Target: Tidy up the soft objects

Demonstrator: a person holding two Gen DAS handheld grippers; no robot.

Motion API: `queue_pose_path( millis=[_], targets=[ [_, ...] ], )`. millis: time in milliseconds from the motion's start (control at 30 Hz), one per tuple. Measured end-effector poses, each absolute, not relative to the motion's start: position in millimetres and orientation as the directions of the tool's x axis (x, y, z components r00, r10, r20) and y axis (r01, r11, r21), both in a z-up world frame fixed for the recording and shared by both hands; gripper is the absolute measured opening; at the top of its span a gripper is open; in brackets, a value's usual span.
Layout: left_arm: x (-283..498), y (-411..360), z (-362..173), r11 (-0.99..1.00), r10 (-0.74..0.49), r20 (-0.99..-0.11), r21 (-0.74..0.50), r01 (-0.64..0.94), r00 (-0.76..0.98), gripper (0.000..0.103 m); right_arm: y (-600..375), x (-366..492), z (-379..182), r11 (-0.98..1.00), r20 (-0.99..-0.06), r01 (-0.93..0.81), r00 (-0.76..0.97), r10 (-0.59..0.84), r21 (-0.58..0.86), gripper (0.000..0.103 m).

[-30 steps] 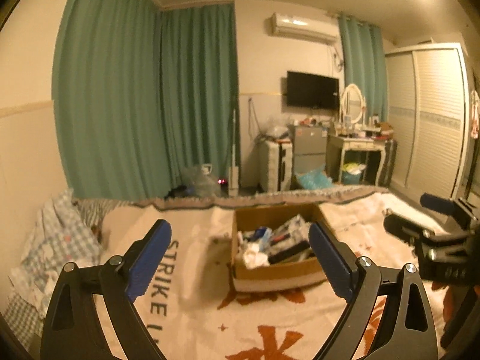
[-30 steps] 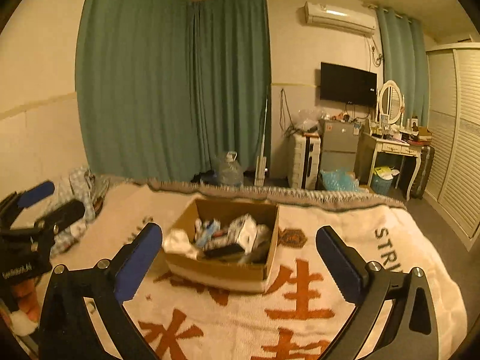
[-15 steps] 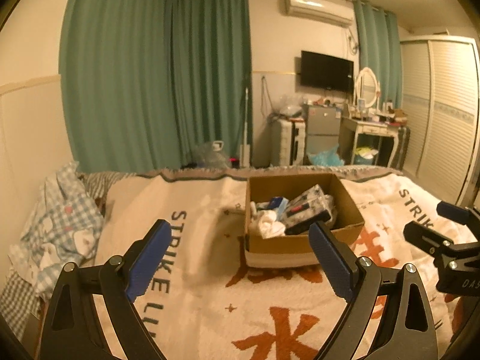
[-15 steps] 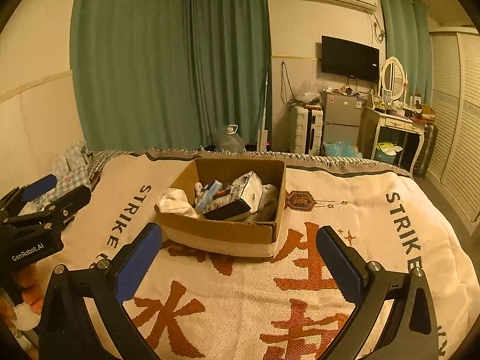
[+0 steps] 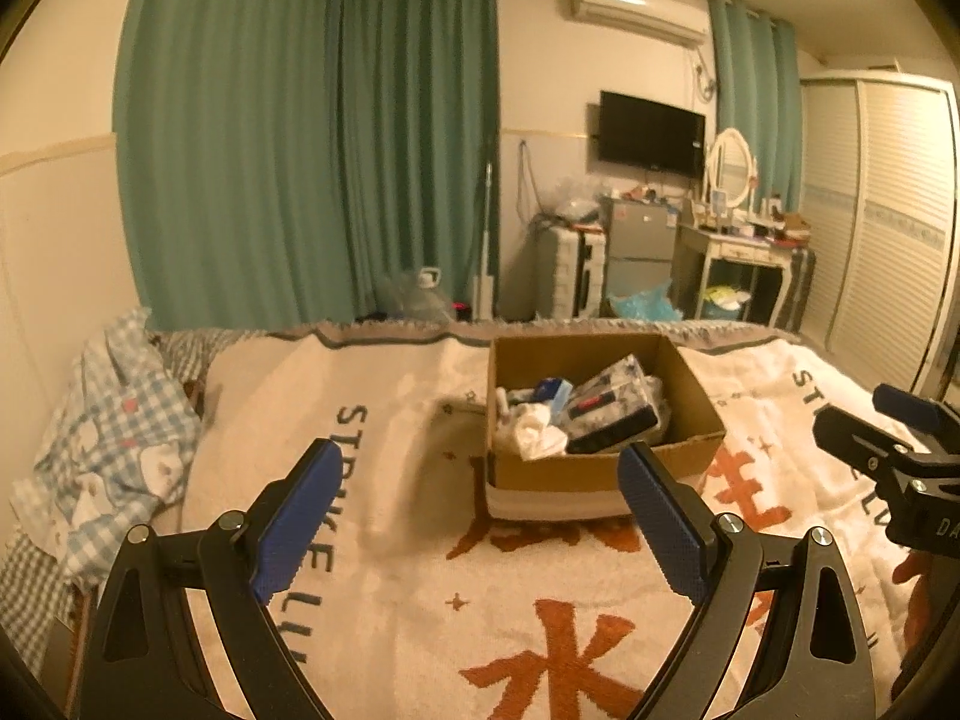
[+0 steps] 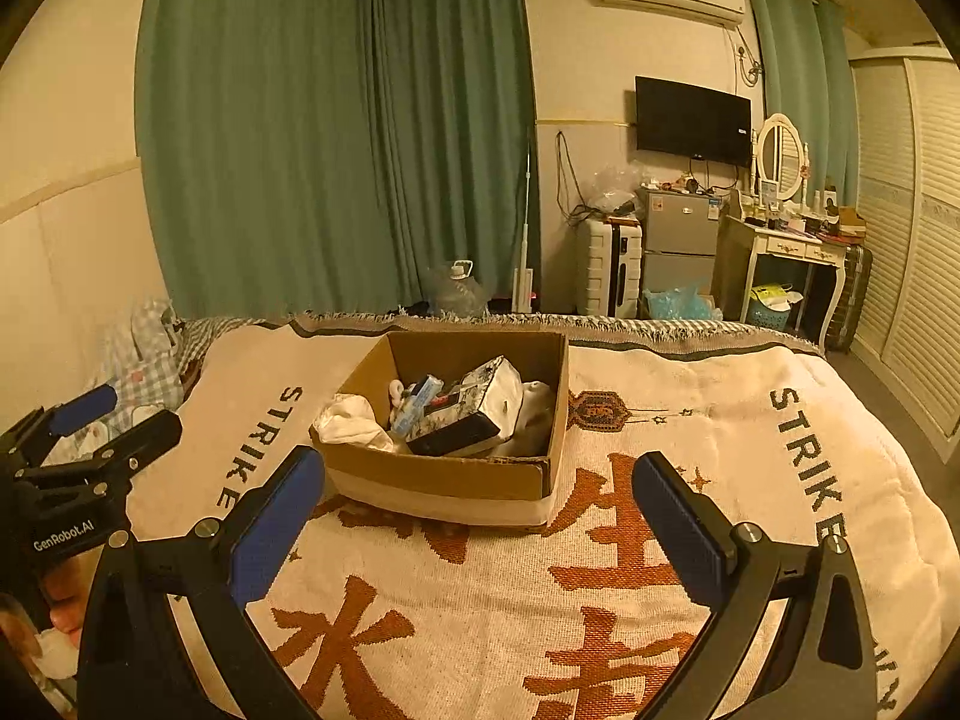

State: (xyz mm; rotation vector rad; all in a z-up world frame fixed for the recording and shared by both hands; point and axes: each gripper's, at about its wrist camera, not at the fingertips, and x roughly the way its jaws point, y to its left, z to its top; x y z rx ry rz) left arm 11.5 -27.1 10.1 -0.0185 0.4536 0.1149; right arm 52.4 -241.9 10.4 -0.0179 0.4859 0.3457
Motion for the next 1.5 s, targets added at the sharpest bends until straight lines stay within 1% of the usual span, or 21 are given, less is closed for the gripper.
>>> queue_pose_path(
  millis=[300, 1500],
  targets=[
    [11.0, -29.5, 10.0, 0.995, 0.085, -0.44, -0.006, -0.097, 0.894, 0.094, -239.2, 52.3, 11.7, 0.943, -0.461, -0.328, 0.828, 0.318, 0.061, 0.103],
    [10.8, -28.8, 11.6, 0.995, 0.09, -0.436, -0.001, -0.101, 0.895, 0.094, -230.8, 51.1, 12.5, 0.938, -0.46, -0.342, 0.825, 0.328, 0.056, 0.103]
  ],
)
